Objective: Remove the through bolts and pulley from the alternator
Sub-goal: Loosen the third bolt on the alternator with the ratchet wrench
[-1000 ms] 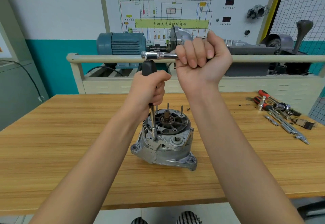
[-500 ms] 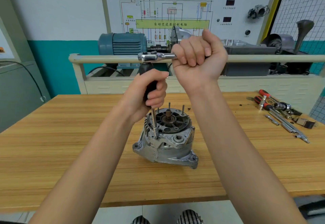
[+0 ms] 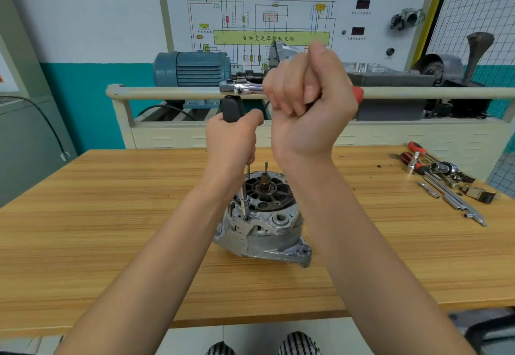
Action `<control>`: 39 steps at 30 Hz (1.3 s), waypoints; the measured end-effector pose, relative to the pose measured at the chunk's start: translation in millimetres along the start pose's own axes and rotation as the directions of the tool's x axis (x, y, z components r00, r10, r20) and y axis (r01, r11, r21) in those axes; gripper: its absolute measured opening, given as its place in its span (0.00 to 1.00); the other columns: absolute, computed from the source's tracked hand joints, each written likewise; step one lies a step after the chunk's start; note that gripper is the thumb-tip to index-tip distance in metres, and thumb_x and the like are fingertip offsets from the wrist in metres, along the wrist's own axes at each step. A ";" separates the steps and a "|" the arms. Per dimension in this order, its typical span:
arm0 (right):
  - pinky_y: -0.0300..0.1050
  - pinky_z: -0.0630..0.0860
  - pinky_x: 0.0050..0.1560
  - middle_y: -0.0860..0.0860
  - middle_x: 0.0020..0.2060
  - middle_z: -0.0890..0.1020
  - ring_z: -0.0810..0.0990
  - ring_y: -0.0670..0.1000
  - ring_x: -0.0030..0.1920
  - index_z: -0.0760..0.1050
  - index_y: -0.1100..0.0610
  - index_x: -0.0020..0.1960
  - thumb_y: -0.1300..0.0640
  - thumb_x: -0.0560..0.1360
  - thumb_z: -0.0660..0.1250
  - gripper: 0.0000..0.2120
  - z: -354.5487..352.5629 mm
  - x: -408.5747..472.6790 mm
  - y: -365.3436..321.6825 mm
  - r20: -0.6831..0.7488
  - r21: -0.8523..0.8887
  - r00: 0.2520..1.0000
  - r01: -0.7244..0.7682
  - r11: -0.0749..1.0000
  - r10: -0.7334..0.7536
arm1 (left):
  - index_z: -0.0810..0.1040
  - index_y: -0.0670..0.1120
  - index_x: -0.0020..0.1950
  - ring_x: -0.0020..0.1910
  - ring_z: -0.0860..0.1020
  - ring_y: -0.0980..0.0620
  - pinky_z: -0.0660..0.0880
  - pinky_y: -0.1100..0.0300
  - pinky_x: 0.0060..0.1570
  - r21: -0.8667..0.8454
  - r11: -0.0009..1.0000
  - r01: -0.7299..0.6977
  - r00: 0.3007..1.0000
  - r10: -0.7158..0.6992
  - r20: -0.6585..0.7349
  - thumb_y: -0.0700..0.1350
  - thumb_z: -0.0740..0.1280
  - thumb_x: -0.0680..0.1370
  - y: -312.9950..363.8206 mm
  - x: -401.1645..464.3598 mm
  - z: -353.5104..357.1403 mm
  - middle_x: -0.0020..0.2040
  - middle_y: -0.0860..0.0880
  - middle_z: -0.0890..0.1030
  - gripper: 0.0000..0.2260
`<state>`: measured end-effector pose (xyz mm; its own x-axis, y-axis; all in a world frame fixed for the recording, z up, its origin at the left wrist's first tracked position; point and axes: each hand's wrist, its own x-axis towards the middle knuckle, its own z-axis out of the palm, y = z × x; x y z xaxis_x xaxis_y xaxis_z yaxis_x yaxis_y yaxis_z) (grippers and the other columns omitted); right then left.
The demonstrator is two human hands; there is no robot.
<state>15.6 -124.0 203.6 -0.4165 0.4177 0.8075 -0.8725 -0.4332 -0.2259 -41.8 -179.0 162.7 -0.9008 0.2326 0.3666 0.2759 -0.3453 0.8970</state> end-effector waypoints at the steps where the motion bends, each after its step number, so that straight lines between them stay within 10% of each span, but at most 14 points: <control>1: 0.42 0.55 0.25 0.47 0.16 0.60 0.57 0.46 0.18 0.61 0.55 0.20 0.65 0.75 0.55 0.24 -3.3 5.1 -2.9 -0.004 0.044 0.998 -0.068 0.997 0.069 | 0.61 0.47 0.29 0.19 0.56 0.55 0.57 0.66 0.21 0.002 1.000 -0.002 0.998 0.001 0.065 0.33 0.64 0.73 0.5 -0.1 -3.6 0.20 0.53 0.60 0.18; 8: 0.37 0.53 0.24 0.48 0.14 0.58 0.56 0.46 0.16 0.59 0.55 0.19 0.60 0.77 0.53 0.27 -29.4 27.4 -8.7 -0.133 0.531 0.872 -0.338 0.777 0.471 | 0.65 0.48 0.23 0.15 0.56 0.58 0.56 0.68 0.18 -0.128 0.974 0.186 0.786 -0.070 0.614 0.40 0.62 0.73 6.0 4.5 -23.5 0.18 0.54 0.60 0.17; 18: 0.44 0.55 0.27 0.48 0.17 0.61 0.57 0.48 0.19 0.62 0.52 0.25 0.66 0.74 0.55 0.20 -2.1 0.5 2.5 -0.039 -0.029 0.999 0.020 0.999 -0.021 | 0.61 0.47 0.30 0.20 0.55 0.55 0.54 0.66 0.21 -0.006 1.000 0.015 0.999 -0.015 -0.043 0.34 0.63 0.73 -2.3 0.4 5.4 0.23 0.52 0.59 0.16; 30: 0.37 0.52 0.24 0.47 0.14 0.58 0.56 0.47 0.15 0.59 0.55 0.19 0.59 0.78 0.53 0.28 -34.7 33.0 -7.8 -0.153 0.551 0.856 -0.340 0.762 0.493 | 0.63 0.48 0.25 0.16 0.56 0.57 0.55 0.67 0.19 -0.122 0.983 0.139 0.862 -0.060 0.504 0.37 0.65 0.71 4.0 1.6 -15.6 0.19 0.54 0.59 0.18; 39: 0.45 0.54 0.26 0.48 0.16 0.61 0.57 0.47 0.19 0.63 0.52 0.26 0.66 0.74 0.55 0.19 -5.7 -1.9 -2.4 -0.039 -0.003 0.999 0.028 1.000 -0.028 | 0.60 0.47 0.31 0.21 0.56 0.54 0.55 0.66 0.21 0.018 1.000 0.001 0.998 0.001 -0.068 0.34 0.65 0.73 -6.6 1.4 8.9 0.26 0.49 0.59 0.17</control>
<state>17.1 -119.1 199.5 -0.4013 0.4604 0.7918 -0.8847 -0.4186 -0.2049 -41.9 -168.3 159.5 -0.9215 0.1697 0.3493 0.2813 -0.3285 0.9016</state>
